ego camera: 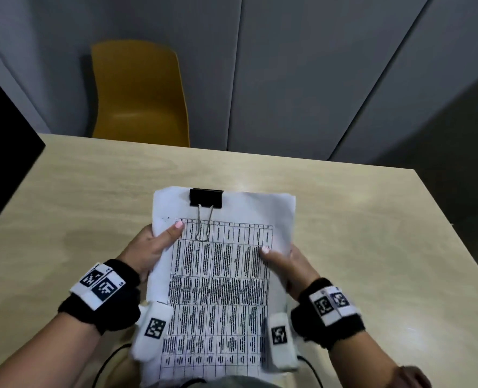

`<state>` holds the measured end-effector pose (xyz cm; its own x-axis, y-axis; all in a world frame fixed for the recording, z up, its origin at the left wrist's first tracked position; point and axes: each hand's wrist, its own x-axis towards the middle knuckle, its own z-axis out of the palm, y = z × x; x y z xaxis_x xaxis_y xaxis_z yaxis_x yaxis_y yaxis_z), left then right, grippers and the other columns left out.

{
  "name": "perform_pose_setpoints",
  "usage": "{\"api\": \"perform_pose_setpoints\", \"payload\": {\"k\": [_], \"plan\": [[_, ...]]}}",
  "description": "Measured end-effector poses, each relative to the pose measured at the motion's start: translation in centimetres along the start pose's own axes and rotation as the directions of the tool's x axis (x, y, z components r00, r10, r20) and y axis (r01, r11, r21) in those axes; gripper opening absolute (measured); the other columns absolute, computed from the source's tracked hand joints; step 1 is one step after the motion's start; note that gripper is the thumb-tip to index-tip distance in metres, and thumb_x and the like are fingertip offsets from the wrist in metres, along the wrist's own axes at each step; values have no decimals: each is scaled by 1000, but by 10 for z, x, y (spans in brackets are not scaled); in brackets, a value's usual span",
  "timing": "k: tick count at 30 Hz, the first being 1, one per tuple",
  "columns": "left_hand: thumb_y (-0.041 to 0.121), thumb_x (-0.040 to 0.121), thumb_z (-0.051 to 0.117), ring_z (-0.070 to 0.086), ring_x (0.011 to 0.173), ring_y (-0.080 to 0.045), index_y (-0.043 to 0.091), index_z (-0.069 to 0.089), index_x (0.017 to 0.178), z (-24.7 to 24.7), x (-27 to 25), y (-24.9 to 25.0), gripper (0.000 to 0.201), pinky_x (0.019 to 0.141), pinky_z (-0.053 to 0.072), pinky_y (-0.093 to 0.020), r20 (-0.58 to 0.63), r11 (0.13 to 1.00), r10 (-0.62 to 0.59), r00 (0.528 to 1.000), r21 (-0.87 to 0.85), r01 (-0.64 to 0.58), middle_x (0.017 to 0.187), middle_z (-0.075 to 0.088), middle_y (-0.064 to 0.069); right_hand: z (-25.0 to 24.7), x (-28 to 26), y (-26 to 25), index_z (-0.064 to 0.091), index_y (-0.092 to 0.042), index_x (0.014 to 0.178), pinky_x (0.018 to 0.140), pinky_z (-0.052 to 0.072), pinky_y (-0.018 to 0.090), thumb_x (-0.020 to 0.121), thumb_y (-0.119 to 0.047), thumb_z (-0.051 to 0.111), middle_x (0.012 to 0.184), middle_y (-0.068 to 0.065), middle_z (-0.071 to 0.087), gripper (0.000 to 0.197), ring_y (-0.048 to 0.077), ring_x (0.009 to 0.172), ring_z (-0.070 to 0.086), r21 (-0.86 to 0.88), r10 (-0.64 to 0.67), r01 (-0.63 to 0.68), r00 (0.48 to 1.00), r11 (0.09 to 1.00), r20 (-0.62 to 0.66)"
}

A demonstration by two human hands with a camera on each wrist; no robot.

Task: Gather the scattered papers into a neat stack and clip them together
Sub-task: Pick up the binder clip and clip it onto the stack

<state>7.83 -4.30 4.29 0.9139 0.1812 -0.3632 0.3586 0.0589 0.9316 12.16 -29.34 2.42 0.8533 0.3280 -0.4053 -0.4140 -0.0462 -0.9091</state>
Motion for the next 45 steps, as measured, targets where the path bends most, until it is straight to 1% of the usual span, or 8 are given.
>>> {"api": "perform_pose_setpoints", "payload": {"k": [2,4,7,12,19,27,35,45], "plan": [[32,87,57,64,74,-26,8,62,93,-1,7,-1,25,70,54,-39,-46,996,-68,997,-59,65,77,69,-7,9,-1,6,55,-10,82,50,43,12,77,-26,72,65,-2,55,24,11,57,50,-128,-15,5,996,992,-83],[26,84,57,67,70,-27,3,60,104,-4,10,-9,30,65,58,-41,-22,980,-130,991,-156,125,87,70,-14,12,2,8,50,-15,70,47,38,13,86,-14,63,58,-7,45,21,8,53,41,-176,-40,10,986,984,-165],[14,78,61,63,91,-35,6,57,112,-8,5,-34,35,77,53,-49,64,968,-225,972,-98,230,109,66,-20,8,11,8,57,-14,80,63,47,26,90,-22,58,70,0,58,13,15,64,53,-137,-6,-24,977,990,-214],[-6,91,41,64,89,-33,5,55,112,-4,4,-77,28,88,49,-52,-48,963,-269,962,-12,269,101,69,-18,2,41,25,57,2,86,74,48,40,92,-35,44,81,22,61,40,22,75,53,-245,-55,-46,919,968,-390],[1,89,43,59,107,-32,12,60,109,-3,63,-69,28,100,43,-49,-233,953,-127,964,239,183,118,64,-14,14,51,17,37,-7,136,93,45,35,91,-17,48,128,14,56,47,31,112,56,-431,92,-243,936,869,-341],[7,91,43,47,124,-34,7,33,139,2,56,-52,49,101,36,-38,-253,842,-149,956,474,256,140,46,-18,21,31,32,40,-12,133,88,41,26,90,-9,45,128,12,58,44,29,113,56,-553,9,-181,954,813,-299],[-4,86,45,57,81,-36,7,51,73,-9,57,-61,18,73,37,-35,-178,946,-129,975,273,175,84,59,-24,18,37,33,14,-26,148,107,33,37,90,-20,47,147,17,32,67,32,132,39,-598,110,-258,956,759,-272],[-3,88,45,58,85,-27,4,55,106,-10,46,-64,22,79,45,-36,-123,966,-142,982,197,165,109,63,-22,14,25,27,8,-22,149,105,35,36,91,-19,51,146,17,39,73,33,131,42,-595,60,-189,971,781,-230]]}}
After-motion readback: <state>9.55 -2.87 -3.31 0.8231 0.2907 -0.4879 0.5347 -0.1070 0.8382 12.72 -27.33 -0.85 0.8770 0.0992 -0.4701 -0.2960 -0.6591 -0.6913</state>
